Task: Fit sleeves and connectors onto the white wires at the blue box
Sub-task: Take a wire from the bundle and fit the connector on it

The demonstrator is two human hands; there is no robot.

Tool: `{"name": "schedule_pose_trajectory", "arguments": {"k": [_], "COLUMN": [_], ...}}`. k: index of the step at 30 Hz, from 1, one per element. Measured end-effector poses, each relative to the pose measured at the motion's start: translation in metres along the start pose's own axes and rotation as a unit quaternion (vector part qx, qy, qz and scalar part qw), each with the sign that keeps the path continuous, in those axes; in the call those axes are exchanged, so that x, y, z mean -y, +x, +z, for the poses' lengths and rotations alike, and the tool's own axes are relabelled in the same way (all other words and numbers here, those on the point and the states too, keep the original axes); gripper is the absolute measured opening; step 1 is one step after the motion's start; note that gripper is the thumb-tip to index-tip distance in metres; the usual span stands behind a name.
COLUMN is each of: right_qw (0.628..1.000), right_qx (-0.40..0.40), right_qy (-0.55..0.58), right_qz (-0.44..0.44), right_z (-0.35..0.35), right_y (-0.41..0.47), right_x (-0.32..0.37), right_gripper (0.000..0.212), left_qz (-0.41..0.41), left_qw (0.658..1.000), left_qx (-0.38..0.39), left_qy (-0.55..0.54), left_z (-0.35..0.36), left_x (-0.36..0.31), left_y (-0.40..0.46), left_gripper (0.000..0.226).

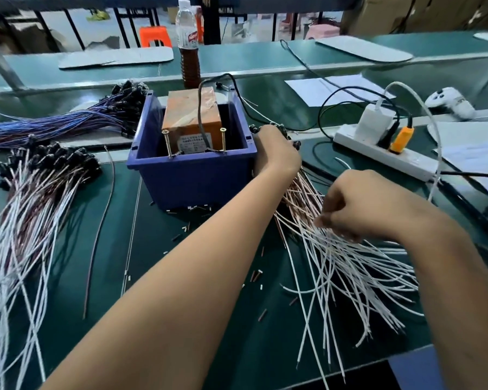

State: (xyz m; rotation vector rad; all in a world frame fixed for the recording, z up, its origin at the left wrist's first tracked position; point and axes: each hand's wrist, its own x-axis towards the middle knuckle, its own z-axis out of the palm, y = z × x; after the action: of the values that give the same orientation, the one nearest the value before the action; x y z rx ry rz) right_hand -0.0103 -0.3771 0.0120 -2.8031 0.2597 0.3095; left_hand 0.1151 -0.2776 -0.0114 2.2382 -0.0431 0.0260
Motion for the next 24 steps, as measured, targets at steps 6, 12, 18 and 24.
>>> {"name": "schedule_pose_trajectory", "arguments": {"k": [6,12,18,24], "right_qw": [0.994,0.990,0.985,0.977], "right_qx": [-0.053,-0.108,-0.159,-0.197], "right_qy": [0.086,0.093,0.053,0.087], "right_qz": [0.040,0.006,0.030,-0.009], "right_z": [0.009,0.028,0.019,0.001], "right_y": [0.011,0.031,0.036,0.026], "right_x": [-0.001,0.016,0.025,0.033], "right_gripper": [0.034,0.011,0.017,0.024], "left_qz": [0.044,0.050,0.039,0.030], "left_qw": [0.996,0.996,0.999,0.970], "left_qx": [-0.055,-0.032,0.021,0.092], "left_qy": [0.049,0.063,-0.023,-0.223], "left_z": [0.008,0.010,0.007,-0.022], "left_x": [0.007,0.007,0.001,0.007], "left_y": [-0.008,-0.012,-0.016,-0.046], "left_gripper": [0.030,0.028,0.020,0.029]}}
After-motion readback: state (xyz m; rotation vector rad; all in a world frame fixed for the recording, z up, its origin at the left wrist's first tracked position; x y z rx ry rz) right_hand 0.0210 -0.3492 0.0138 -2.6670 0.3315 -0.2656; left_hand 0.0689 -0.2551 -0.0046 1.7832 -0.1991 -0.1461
